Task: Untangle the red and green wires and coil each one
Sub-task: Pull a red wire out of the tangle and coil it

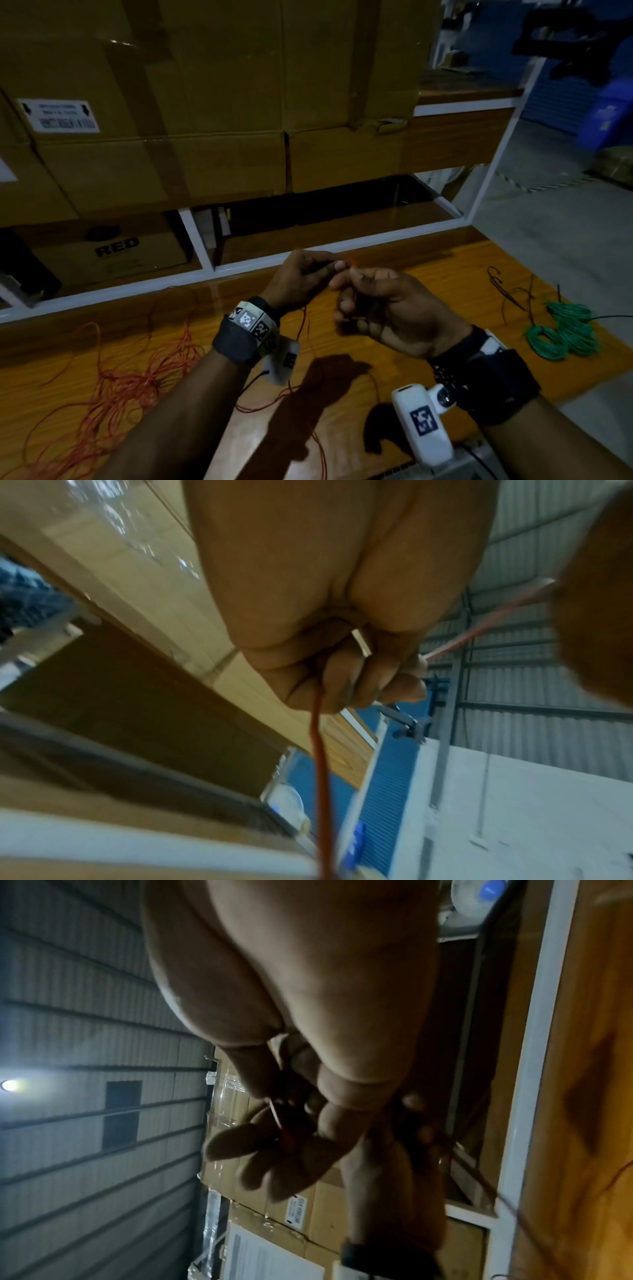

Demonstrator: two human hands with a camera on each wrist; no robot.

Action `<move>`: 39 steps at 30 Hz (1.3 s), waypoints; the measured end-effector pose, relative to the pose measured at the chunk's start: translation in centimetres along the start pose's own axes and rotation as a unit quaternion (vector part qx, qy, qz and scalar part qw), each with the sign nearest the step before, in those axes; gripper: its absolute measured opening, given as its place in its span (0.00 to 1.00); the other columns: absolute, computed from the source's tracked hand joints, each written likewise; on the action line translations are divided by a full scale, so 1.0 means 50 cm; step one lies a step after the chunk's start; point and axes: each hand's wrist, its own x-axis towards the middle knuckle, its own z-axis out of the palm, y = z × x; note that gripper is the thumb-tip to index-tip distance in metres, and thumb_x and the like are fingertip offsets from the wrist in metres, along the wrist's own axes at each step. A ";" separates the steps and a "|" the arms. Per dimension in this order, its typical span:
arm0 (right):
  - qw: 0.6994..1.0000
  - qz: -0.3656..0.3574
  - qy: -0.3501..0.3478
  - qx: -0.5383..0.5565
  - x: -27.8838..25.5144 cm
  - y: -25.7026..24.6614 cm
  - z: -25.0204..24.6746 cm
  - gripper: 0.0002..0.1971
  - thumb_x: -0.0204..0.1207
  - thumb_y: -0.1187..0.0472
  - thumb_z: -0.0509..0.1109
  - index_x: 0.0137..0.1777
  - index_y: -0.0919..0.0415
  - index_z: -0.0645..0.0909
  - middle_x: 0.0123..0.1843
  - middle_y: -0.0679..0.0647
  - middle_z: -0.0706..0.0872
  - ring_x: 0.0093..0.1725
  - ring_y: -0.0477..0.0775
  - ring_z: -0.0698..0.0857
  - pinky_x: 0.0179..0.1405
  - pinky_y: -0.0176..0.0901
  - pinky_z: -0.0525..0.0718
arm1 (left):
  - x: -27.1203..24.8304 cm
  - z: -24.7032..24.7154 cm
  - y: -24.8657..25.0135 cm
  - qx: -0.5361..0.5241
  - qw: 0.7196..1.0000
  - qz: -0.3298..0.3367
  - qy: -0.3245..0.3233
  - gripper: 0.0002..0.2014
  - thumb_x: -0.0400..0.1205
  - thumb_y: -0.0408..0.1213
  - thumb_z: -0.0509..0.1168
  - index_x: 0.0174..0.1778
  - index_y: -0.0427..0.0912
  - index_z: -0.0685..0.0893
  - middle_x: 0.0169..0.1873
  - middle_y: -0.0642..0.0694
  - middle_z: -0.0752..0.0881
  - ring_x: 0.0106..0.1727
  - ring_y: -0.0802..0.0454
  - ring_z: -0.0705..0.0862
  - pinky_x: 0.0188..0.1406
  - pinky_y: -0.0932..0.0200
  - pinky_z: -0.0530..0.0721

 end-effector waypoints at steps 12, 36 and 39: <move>0.836 -0.263 0.273 -0.398 0.043 -0.007 -0.113 0.17 0.93 0.56 0.56 0.62 0.53 0.88 0.67 0.44 0.89 0.78 0.38 0.76 0.75 0.41 0.74 | -0.136 0.118 -0.023 -0.141 0.978 -0.154 0.011 0.12 0.87 0.43 0.70 0.52 0.39 0.94 0.23 0.43 0.73 0.22 0.41 0.64 0.25 0.50 0.65; 0.995 -0.072 -0.068 -0.013 -0.002 0.066 0.016 0.15 0.88 0.60 0.58 0.58 0.69 0.82 0.46 0.63 0.92 0.58 0.66 0.91 0.62 0.55 0.87 | -0.053 0.010 0.057 -0.101 0.985 0.074 0.115 0.14 0.82 0.48 0.73 0.54 0.41 0.93 0.46 0.43 0.93 0.44 0.40 0.90 0.37 0.45 0.87; 0.980 -0.116 -0.088 0.135 0.022 0.073 0.043 0.16 0.89 0.59 0.55 0.59 0.68 0.82 0.50 0.63 0.92 0.62 0.63 0.89 0.67 0.54 0.86 | -0.069 0.060 0.028 -0.194 0.973 0.033 0.124 0.10 0.81 0.49 0.74 0.53 0.50 0.94 0.50 0.53 0.93 0.51 0.52 0.90 0.47 0.51 0.88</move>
